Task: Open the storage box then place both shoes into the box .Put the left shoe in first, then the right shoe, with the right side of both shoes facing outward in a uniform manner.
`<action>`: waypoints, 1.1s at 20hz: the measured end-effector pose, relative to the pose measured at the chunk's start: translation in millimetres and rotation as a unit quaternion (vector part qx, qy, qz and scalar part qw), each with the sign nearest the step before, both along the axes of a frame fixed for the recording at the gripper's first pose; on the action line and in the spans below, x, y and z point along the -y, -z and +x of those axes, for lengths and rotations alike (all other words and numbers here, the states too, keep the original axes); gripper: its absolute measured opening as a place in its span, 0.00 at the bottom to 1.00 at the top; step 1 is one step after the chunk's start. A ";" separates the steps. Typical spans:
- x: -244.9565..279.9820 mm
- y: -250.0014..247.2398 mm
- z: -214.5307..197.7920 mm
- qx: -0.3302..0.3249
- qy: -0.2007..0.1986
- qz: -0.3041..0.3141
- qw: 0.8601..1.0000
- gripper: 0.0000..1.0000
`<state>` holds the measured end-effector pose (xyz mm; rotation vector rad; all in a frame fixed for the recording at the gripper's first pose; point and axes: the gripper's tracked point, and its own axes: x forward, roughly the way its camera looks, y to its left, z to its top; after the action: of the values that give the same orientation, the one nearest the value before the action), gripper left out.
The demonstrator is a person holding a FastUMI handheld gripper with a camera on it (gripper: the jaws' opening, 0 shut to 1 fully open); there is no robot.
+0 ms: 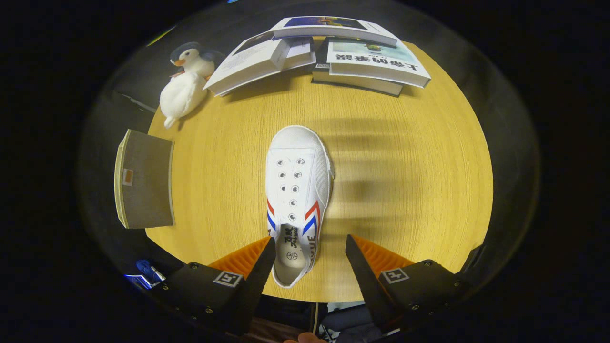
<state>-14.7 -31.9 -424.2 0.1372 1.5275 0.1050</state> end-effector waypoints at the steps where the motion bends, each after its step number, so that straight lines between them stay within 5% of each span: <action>1: 2.7 6.2 -1.6 -0.006 -0.008 -0.013 1.000 0.91; 8: -2.8 42.1 4.5 -0.025 -0.041 -0.031 0.998 0.86; 12: 0.4 46.9 2.8 -0.034 -0.009 -0.022 0.999 0.05; 22: -19.1 21.2 -8.9 -0.031 -0.005 0.026 0.999 0.00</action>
<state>-23.6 -12.7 -445.5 0.1767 1.5889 0.1501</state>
